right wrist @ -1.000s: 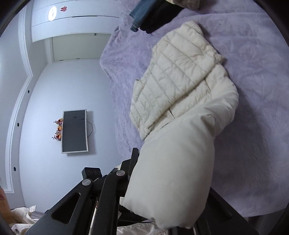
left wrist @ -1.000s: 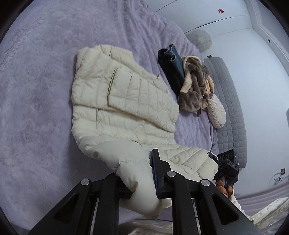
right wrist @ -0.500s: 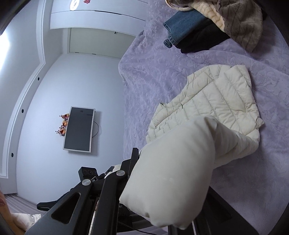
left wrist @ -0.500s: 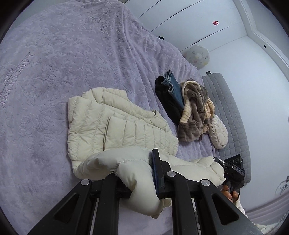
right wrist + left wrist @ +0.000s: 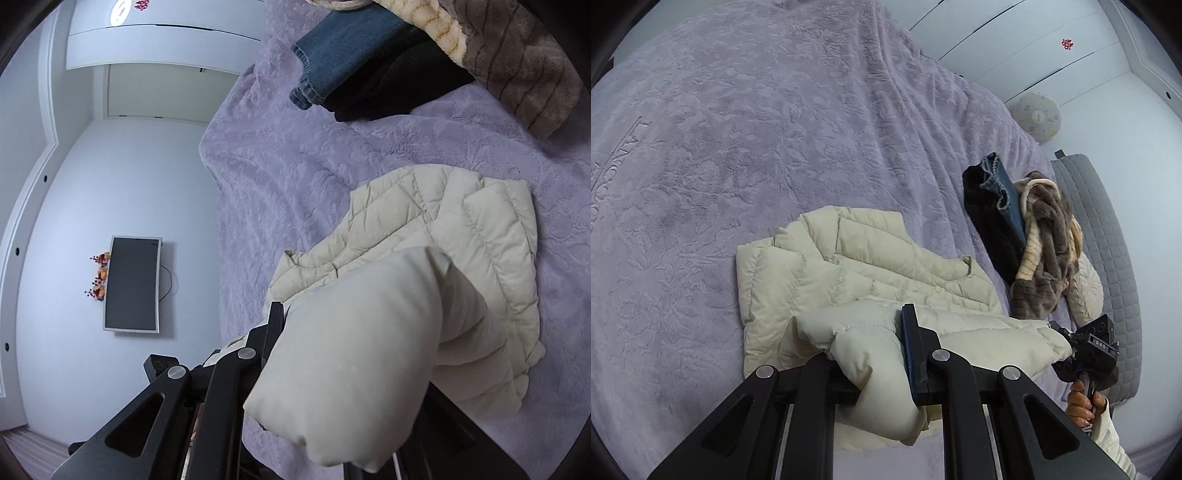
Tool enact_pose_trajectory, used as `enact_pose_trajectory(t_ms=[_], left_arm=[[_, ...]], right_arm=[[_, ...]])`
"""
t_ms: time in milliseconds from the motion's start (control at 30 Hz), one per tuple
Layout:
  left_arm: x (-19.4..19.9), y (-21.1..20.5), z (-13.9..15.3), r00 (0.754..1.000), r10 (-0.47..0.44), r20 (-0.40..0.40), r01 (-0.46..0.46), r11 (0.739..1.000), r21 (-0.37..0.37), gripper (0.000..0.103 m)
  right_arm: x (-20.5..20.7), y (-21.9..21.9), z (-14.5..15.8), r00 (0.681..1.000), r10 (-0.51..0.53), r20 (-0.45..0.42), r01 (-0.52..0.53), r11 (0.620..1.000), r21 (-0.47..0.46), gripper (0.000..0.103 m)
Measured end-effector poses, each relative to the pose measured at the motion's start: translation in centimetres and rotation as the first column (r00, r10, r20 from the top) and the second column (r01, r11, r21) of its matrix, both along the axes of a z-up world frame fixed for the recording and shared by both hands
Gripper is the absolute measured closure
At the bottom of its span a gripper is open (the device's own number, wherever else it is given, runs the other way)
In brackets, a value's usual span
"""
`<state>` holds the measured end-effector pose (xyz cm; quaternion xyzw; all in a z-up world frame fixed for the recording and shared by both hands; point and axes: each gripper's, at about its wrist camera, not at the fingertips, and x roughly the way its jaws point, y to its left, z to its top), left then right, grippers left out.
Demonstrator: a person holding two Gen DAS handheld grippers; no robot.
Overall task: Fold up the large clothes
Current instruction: 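Lift the hem with both grippers and fold it over toward the collar, then press the folded hem down with the right gripper and open both grippers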
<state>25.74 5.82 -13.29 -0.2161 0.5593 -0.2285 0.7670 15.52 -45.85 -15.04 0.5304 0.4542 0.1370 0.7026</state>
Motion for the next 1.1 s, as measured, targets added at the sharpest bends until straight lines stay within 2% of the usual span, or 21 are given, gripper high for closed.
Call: enact_pose_trajectory(t_ms=[433, 600, 767, 800, 833, 867, 900, 933, 967, 1100], left_arm=[[3.4, -2.5, -6.7, 1.0, 0.009, -0.004, -0.009, 0.992, 0.122, 0.087], [3.6, -2.9, -6.7, 1.0, 0.02, -0.018, -0.017, 0.987, 0.159, 0.086], [3.1, -3.0, -4.7, 1.0, 0.007, 0.003, -0.008, 0.976, 0.218, 0.084], [3.0, -3.1, -4.3, 1.0, 0.003, 0.012, -0.005, 0.974, 0.228, 0.079], [2.9, -3.1, -3.9, 1.0, 0.002, 0.027, -0.008, 0.971, 0.24, 0.061], [2.6, -3.1, -3.4, 0.999, 0.006, 0.048, -0.017, 0.969, 0.248, 0.034], [2.4, -3.1, -2.8, 0.997, 0.018, 0.081, -0.039, 0.963, 0.267, 0.022], [2.0, -3.0, -2.2, 0.992, 0.028, 0.122, -0.062, 0.956, 0.288, 0.01], [1.9, -3.0, -1.7, 0.988, 0.029, 0.151, -0.074, 0.951, 0.299, 0.01], [1.7, -3.0, -0.8, 0.985, 0.031, 0.169, -0.086, 0.941, 0.326, 0.01]], right_arm=[[3.9, -0.6, -7.8, 0.997, -0.012, -0.076, 0.011, 1.0, -0.008, 0.093], [4.4, -0.4, -8.2, 0.997, -0.014, -0.081, 0.011, 0.999, -0.032, 0.093], [4.7, -0.1, -6.8, 0.997, 0.008, -0.074, -0.014, 0.997, -0.072, 0.09], [4.7, -0.1, -6.5, 0.997, 0.011, -0.071, -0.016, 0.997, -0.074, 0.086], [4.7, -0.2, -6.3, 0.998, 0.012, -0.067, -0.017, 0.997, -0.073, 0.076], [4.7, -0.2, -6.0, 0.998, 0.01, -0.06, -0.014, 0.997, -0.07, 0.069], [4.6, -0.3, -5.7, 0.999, 0.006, -0.05, -0.01, 0.997, -0.07, 0.053], [4.6, -0.4, -5.3, 0.999, 0.004, -0.041, -0.007, 0.997, -0.075, 0.047], [4.5, -0.4, -5.0, 0.999, 0.005, -0.034, -0.008, 0.997, -0.082, 0.047], [4.1, -0.6, -3.5, 1.0, -0.002, -0.02, -0.001, 0.99, -0.14, 0.047]])
